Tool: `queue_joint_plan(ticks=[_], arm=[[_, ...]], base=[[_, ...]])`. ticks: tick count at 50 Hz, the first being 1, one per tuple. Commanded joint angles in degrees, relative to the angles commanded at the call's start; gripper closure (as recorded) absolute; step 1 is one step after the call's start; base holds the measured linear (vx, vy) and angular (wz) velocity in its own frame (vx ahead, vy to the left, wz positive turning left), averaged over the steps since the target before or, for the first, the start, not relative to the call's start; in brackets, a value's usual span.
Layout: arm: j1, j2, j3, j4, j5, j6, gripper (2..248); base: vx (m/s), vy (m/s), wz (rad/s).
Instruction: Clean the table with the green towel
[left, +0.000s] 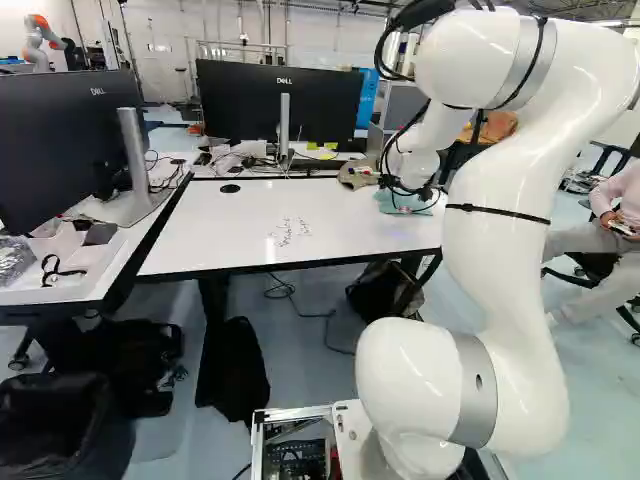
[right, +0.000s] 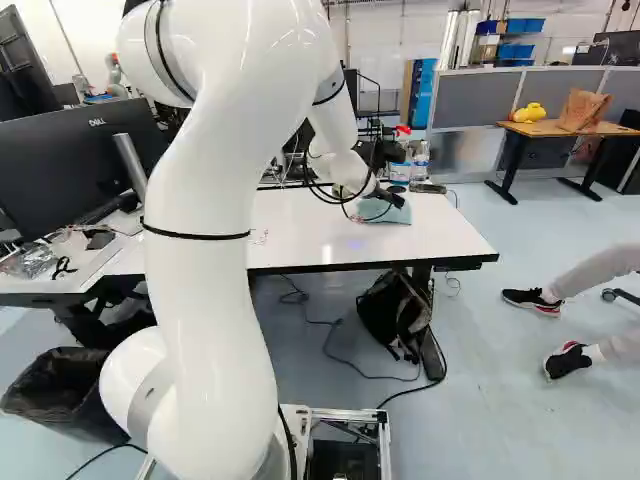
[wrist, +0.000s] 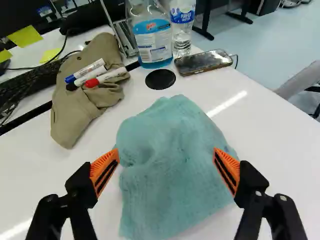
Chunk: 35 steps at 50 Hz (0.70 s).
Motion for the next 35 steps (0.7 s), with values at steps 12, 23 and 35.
queue_joint_plan(ticks=[12,23,35], arm=[[0.07,-0.28,-0.36,1.22,-5.29,0.0,3],[0.07,-0.28,-0.36,1.42,-6.08,0.0,3],[0.07,-0.28,-0.36,1.42,-6.08,0.0,64]], base=[[0.0,0.0,0.0],[0.0,0.0,0.0],[0.0,0.0,0.0]])
